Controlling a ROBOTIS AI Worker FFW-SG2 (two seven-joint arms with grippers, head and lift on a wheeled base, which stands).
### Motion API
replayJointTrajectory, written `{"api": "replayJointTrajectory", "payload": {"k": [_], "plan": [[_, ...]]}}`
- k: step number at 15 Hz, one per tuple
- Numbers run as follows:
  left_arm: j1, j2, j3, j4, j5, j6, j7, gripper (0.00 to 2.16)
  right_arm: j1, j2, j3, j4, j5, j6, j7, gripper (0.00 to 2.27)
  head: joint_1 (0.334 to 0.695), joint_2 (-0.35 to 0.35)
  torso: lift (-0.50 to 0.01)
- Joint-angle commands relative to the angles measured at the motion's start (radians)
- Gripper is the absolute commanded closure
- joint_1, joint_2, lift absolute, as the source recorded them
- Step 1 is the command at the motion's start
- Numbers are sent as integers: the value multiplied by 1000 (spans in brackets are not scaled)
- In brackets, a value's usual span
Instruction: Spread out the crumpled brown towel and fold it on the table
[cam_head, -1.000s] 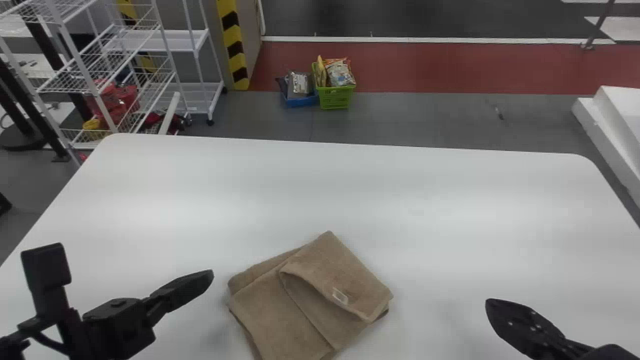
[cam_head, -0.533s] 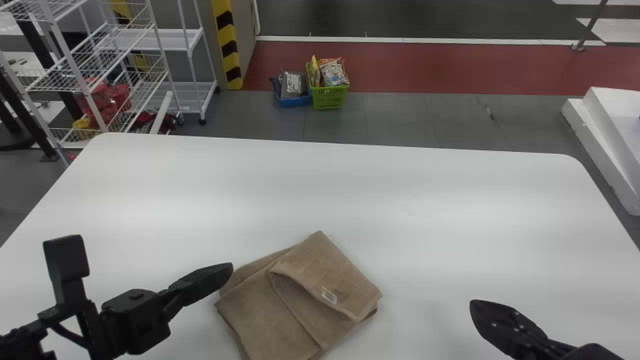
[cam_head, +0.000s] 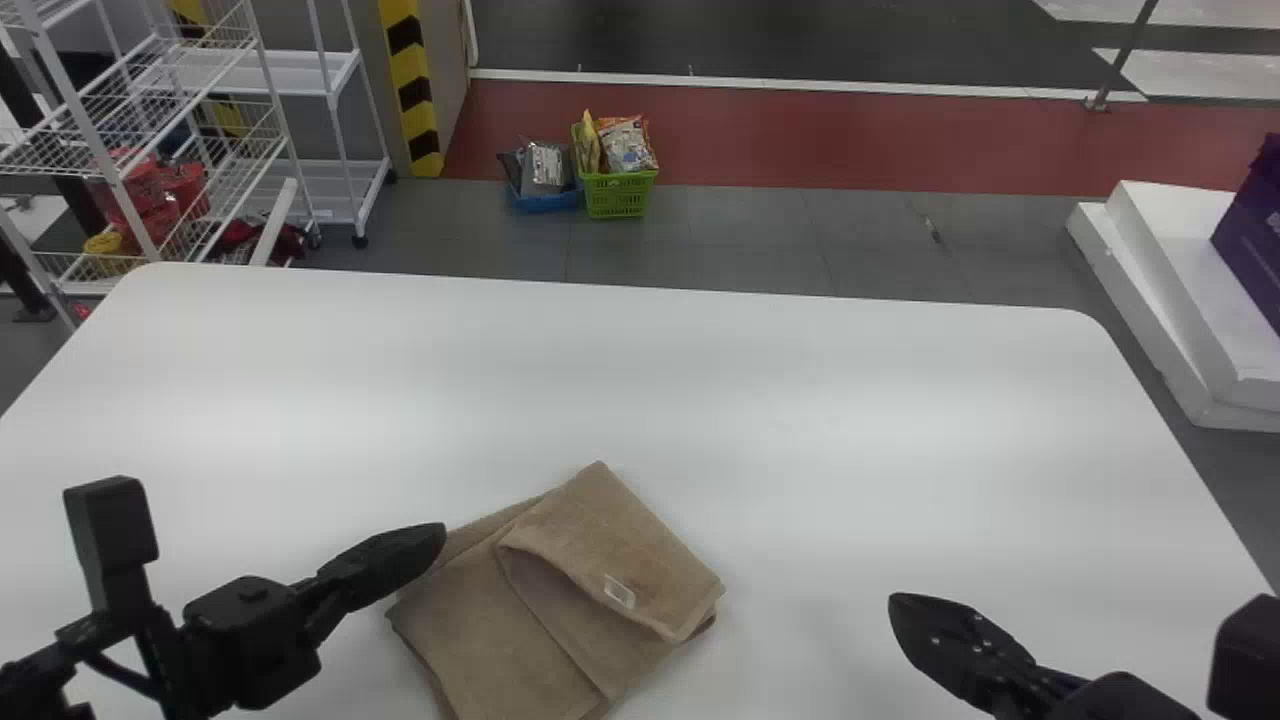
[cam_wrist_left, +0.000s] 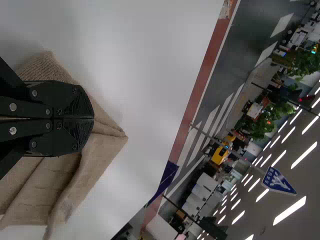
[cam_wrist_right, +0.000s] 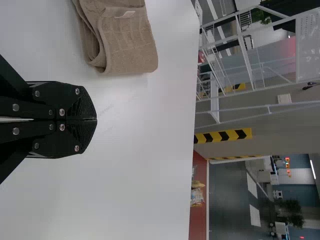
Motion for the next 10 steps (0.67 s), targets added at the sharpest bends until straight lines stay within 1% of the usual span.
{"api": "replayJointTrajectory", "payload": {"k": [1,5,10], "plan": [[-9,0,-31,23,-63,-41,3,1943,-2,2,1,0,0,0,0,1301,695,-37,-127],[19,6,-78,23,-162,-102,10,1946,-3,2,-15,5,-12,3,8,1301,695,-51,-127],[79,11,-64,-22,-201,-124,15,1946,-5,2,-30,9,-34,3,23,1301,695,-51,-127]]}}
